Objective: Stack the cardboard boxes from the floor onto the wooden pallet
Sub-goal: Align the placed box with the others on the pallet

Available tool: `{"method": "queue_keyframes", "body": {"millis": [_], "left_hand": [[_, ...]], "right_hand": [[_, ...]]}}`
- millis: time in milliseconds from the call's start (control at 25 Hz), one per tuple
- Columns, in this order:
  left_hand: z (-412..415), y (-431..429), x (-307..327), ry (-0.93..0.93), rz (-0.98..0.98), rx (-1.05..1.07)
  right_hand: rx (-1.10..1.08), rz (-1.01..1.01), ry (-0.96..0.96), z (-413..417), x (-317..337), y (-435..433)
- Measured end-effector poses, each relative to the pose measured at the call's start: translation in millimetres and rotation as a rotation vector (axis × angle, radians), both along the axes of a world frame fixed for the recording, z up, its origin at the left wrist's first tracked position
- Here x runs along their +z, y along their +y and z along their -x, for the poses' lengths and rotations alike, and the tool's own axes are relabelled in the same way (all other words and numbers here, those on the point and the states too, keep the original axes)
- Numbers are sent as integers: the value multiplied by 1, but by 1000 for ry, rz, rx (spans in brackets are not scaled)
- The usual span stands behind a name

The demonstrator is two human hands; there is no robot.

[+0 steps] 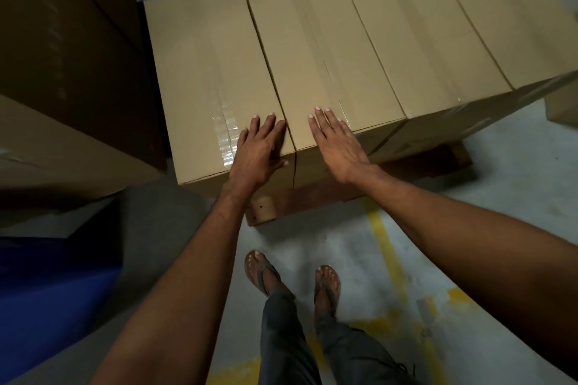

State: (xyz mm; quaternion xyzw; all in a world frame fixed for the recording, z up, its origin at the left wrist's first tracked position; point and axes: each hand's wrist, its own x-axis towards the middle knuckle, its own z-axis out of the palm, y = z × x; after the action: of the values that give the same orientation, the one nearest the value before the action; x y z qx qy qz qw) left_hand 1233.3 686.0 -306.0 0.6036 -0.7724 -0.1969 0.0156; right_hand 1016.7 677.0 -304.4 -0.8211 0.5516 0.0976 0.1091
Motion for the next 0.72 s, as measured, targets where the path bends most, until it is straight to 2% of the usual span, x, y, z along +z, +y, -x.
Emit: {"method": "queue_keyframes", "body": {"millis": [120,280,520,640,720], "left_hand": [[6,10,10,1,-22,6],[23,20,18,17,-35,36],[39,15,-4,-52,243,91],[45,18,-1,-85,217,65],[50,16,6,-75,159,105]], "right_hand": [[-32,-23,-51,9,6,27],[-188,-5,-73,29,15,38],[-184,-89,-97,36,11,34],[-159,-171,-165,50,16,30],[-226,-164,-234,65,26,28]]}}
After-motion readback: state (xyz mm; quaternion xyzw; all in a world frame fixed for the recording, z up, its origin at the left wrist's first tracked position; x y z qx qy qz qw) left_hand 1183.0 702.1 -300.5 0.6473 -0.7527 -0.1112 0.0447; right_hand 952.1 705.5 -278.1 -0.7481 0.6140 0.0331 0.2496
